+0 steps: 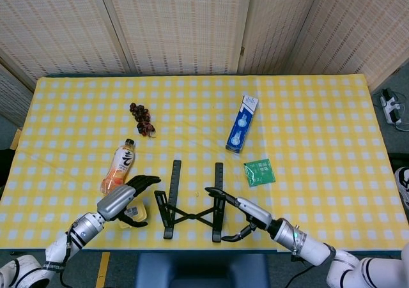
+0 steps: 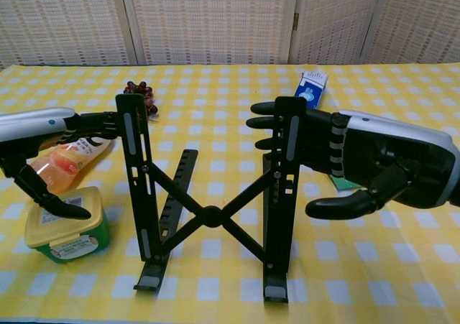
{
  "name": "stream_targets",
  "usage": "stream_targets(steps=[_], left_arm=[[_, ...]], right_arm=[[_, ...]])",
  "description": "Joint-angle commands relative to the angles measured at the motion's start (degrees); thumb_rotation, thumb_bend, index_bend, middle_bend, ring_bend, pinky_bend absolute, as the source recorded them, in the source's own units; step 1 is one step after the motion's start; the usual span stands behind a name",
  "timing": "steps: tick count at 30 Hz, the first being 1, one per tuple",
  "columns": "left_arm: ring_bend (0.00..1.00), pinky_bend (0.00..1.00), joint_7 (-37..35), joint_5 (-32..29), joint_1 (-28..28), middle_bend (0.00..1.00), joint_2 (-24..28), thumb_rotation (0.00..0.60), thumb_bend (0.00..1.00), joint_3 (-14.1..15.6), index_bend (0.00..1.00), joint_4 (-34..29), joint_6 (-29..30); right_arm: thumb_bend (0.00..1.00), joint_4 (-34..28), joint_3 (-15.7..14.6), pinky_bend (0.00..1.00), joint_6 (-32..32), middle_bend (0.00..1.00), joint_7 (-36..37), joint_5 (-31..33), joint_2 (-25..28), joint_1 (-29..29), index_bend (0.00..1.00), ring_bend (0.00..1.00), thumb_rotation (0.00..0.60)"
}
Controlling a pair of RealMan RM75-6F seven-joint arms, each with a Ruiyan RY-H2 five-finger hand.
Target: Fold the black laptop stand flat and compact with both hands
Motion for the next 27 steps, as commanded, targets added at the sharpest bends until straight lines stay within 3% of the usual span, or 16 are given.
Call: stream_targets(steps=[1, 16, 27], left_arm=[[0.10, 0.02, 1.58, 0.47, -0.22, 0.13, -0.51, 0.600, 0.17, 0.69, 0.15, -0.95, -0.22], [0.26, 0.11, 13.32, -4.12, 0.83, 0.33, -8.37, 0.600, 0.17, -0.39, 0.38, 0.25, 0.42], [0.27, 0.11, 22.03, -5.41, 1.69, 0.37, -11.46, 0.600, 0.21, -0.36, 0.52, 2.37, 1.64]], right_arm=[[0.23, -0.97, -0.97, 0.00, 0.55, 0.00, -0.68, -0.86, 0.69, 0.53, 0.00, 0.05, 0.600], [0.24, -3.12, -4.58, 0.00, 2.13, 0.00, -2.27, -2.07, 1.88, 1.69, 0.00, 0.06, 0.600], [0.24, -3.14, -6.03, 0.00, 2.65, 0.00, -2.67, -1.96, 1.78, 2.13, 0.00, 0.06, 0.600]])
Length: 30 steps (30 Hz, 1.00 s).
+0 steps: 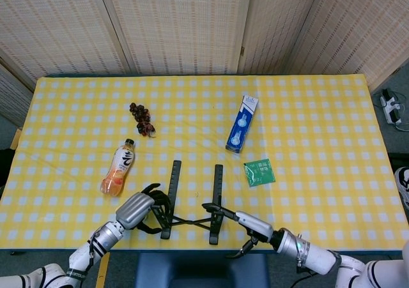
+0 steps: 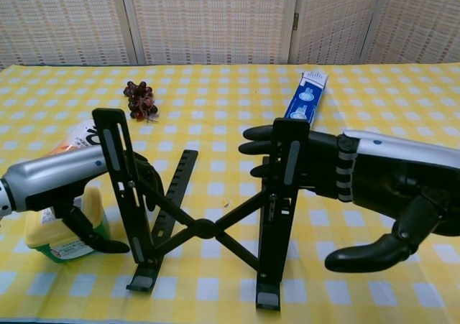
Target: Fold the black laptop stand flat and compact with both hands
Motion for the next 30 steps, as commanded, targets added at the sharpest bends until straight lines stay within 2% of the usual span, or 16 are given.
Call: stream_targets(steps=[1, 6, 19, 25, 30], left_arm=[[0.27, 0.11, 2.17, -0.47, 0.52, 0.37, -0.78, 0.600, 0.21, -0.01, 0.52, 0.65, 0.79], [0.27, 0.11, 3.20, -0.21, 1.26, 0.37, -0.97, 0.600, 0.24, 0.77, 0.55, 0.22, 1.63], [0.26, 0.11, 4.35, 0.26, 2.01, 0.37, -2.04, 0.600, 0.25, 1.16, 0.56, 0.76, 2.91], [0.26, 0.11, 4.77, 0.45, 2.20, 0.37, -1.99, 0.600, 0.25, 1.36, 0.56, 0.46, 3.17], [0.26, 0.11, 4.97, 0.34, 2.22, 0.37, -2.05, 0.600, 0.25, 1.33, 0.56, 0.33, 3.11]], right_arm=[[0.24, 0.11, -0.23, 0.00, 0.09, 0.00, -0.19, -0.09, -0.16, 0.11, 0.00, 0.06, 0.600], [0.24, 0.44, -1.00, 0.00, -0.22, 0.00, -0.53, -0.33, -0.93, 0.34, 0.00, 0.06, 0.600], [0.24, 3.01, -1.84, 0.00, -1.32, 0.00, 2.06, 1.22, -4.35, 0.71, 0.00, 0.06, 0.600], [0.24, 4.22, -2.90, 0.00, -2.59, 0.00, 9.96, 3.01, -6.04, 1.09, 0.00, 0.08, 0.600], [0.24, 4.42, -4.06, 0.00, -3.39, 0.00, 20.14, 4.55, -6.31, 1.67, 0.00, 0.08, 0.600]])
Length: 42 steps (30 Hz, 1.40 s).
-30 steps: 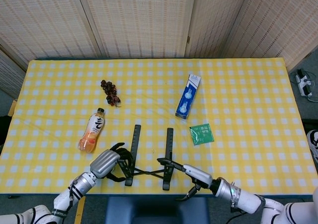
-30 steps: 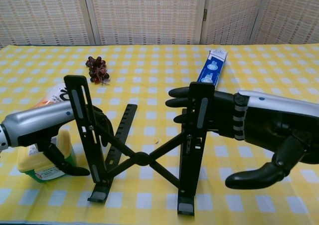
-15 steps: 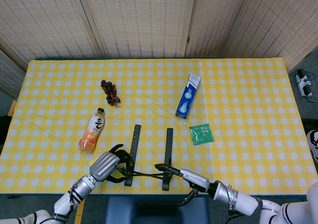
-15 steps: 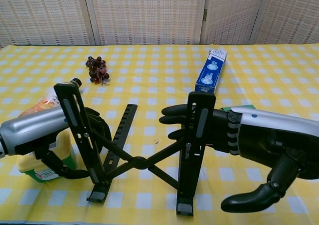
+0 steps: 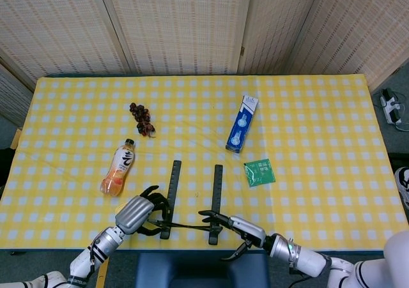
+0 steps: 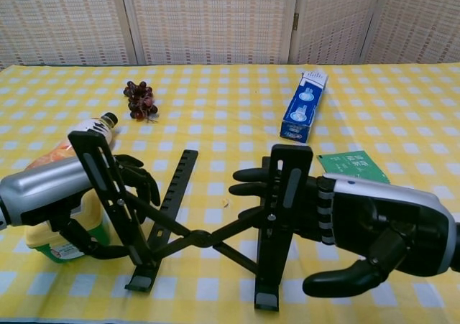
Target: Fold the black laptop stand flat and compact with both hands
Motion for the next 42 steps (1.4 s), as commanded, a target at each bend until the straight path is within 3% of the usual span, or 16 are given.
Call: stream_targets(steps=[1, 8, 20, 29, 42], left_arm=[[0.26, 0.11, 0.05, -0.06, 0.00, 0.37, -0.05, 0.600, 0.24, -0.05, 0.56, 0.00, -0.02], [0.26, 0.11, 0.13, -0.12, -0.01, 0.37, -0.25, 0.600, 0.24, -0.06, 0.56, 0.22, -0.12], [0.25, 0.11, -0.09, -0.15, -0.06, 0.37, -0.79, 0.600, 0.24, -0.17, 0.55, 0.79, -0.17], [0.25, 0.11, -0.16, -0.21, -0.44, 0.37, -1.62, 0.600, 0.24, -0.38, 0.53, 1.48, -0.69], [0.25, 0.11, 1.81, -1.97, -1.87, 0.37, -3.83, 0.600, 0.24, -3.71, 0.53, 2.81, -0.64]], right_arm=[[0.24, 0.53, -1.24, 0.00, -0.87, 0.00, 8.64, 1.55, -0.51, 0.63, 0.00, 0.08, 0.600], [0.24, 1.36, -2.46, 0.00, -1.32, 0.00, 15.80, 1.94, -0.86, 0.90, 0.00, 0.08, 0.600], [0.24, 2.03, -3.70, 0.00, -1.91, 0.00, 19.24, 2.29, -1.78, 0.43, 0.00, 0.07, 0.600], [0.24, 2.44, -3.36, 0.00, -0.80, 0.00, 15.49, 1.98, -1.88, -0.38, 0.00, 0.07, 0.600], [0.24, 2.28, -3.43, 0.00, -0.55, 0.00, 11.23, 1.38, -2.06, -0.98, 0.00, 0.06, 0.600]])
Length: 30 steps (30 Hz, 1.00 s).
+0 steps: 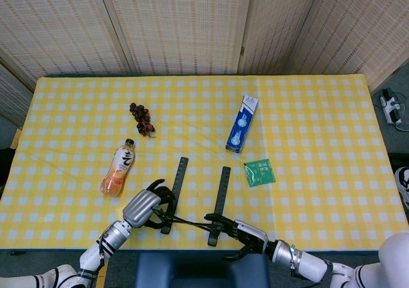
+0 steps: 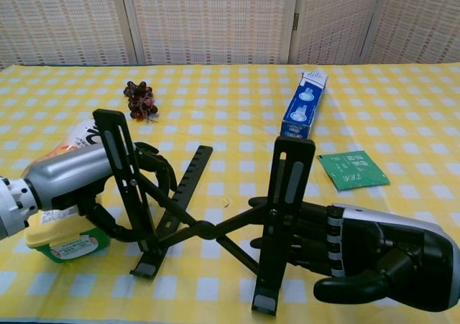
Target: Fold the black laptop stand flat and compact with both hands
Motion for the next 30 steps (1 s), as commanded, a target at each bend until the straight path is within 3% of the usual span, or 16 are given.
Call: stream_targets(steps=[1, 14, 30], left_arm=[[0.25, 0.11, 0.31, -0.41, -0.24, 0.37, -0.21, 0.600, 0.24, -0.46, 0.53, 0.25, -0.02], [0.21, 0.09, -0.29, -0.99, -1.01, 0.37, 1.44, 0.600, 0.25, 0.64, 0.47, -0.55, -2.24], [0.22, 0.09, 0.29, -2.17, -0.67, 0.37, -0.01, 0.600, 0.36, 0.98, 0.58, 1.12, -2.41]], right_arm=[[0.24, 0.05, -0.05, 0.00, 0.08, 0.00, -0.51, -0.29, -0.10, 0.01, 0.00, 0.06, 0.600], [0.24, -2.24, 2.56, 0.00, 3.19, 0.00, -7.89, -0.86, 2.29, 0.06, 0.00, 0.06, 0.600], [0.24, -7.66, 5.31, 0.00, 2.62, 0.00, -12.60, 0.35, 5.63, 1.41, 0.00, 0.05, 0.600]])
